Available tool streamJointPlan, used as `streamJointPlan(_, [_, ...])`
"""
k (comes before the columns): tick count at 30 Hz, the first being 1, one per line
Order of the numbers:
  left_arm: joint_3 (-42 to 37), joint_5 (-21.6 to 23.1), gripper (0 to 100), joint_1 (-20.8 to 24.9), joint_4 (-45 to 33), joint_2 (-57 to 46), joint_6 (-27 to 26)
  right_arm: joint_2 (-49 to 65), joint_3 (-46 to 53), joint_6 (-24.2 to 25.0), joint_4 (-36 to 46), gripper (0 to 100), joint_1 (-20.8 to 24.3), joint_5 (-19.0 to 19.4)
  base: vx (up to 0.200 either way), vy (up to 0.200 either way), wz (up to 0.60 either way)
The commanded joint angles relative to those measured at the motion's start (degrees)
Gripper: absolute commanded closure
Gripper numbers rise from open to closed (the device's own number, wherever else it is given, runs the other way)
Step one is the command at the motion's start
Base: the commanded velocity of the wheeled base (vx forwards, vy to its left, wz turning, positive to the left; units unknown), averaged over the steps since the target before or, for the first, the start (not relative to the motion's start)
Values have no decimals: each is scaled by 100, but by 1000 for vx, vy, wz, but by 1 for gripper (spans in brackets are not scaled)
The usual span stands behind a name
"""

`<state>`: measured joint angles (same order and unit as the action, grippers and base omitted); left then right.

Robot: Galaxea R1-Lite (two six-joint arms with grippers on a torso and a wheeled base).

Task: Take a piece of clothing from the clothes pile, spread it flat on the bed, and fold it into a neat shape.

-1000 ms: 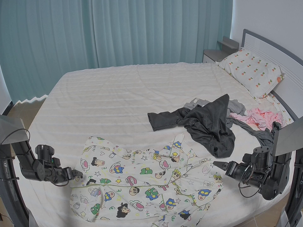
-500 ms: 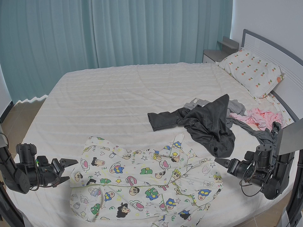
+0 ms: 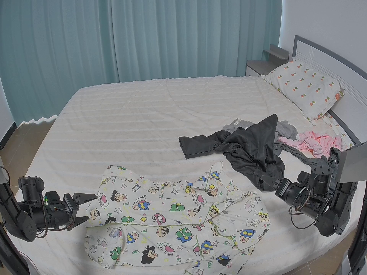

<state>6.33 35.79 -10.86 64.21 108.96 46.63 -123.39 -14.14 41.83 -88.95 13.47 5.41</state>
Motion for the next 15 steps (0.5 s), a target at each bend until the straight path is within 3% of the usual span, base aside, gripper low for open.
streamJointPlan(1, [-272,7,0,-21,329,231,4,-1,-115,1,-52,0,314,-23,0,0,0])
streamJointPlan(7, [-422,42,0,-21,496,266,4,-150,-651,-17,124,0,587,-58,0,0,0])
streamJointPlan(12, [-624,121,0,-21,575,257,-40,-291,-2022,10,1706,0,912,-67,0,0,0])
streamJointPlan(15, [-624,156,0,-21,575,257,-49,-387,-2427,36,2075,0,964,-58,0,0,0])
